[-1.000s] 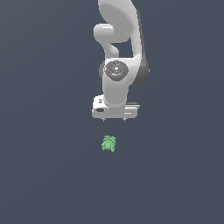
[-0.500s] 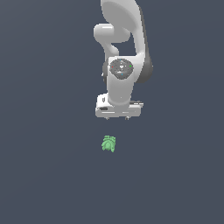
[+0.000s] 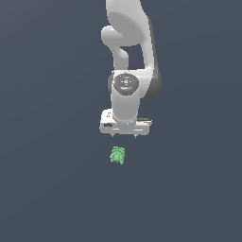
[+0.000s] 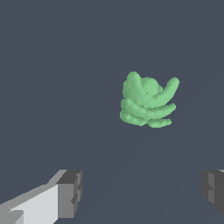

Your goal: Pick up the object and move it to a goal position.

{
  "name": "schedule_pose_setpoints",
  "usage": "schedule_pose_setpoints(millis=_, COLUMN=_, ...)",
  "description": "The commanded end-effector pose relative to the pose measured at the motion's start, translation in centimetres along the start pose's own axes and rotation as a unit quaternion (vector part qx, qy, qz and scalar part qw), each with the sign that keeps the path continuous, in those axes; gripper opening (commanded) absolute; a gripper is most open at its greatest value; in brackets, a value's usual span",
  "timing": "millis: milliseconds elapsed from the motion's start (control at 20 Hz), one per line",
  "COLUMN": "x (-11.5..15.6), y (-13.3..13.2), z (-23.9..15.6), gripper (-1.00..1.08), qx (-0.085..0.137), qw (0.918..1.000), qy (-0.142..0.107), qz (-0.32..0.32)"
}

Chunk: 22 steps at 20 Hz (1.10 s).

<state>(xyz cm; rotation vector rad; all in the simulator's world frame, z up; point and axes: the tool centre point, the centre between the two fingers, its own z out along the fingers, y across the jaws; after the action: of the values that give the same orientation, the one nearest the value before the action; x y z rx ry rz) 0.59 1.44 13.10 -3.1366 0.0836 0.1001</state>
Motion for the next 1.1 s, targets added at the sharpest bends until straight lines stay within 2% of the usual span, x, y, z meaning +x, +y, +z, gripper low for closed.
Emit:
schedule_pose_setpoints(millis=0, x=1.3, y=0.6, z=0.8, gripper=1.00, qx=0.001, qw=0.9999, qy=0.007, qz=0.016)
schedule_pose_setpoints(millis=450, x=5.1, y=2.3, z=3.2, gripper=1.00, qx=0.002, qw=0.9977, qy=0.028, qz=0.062)
schedule_pose_setpoints(millis=1050, x=5.7, y=2.6, z=4.6, gripper=1.00, qx=0.002, qw=0.9971, qy=0.031, qz=0.070)
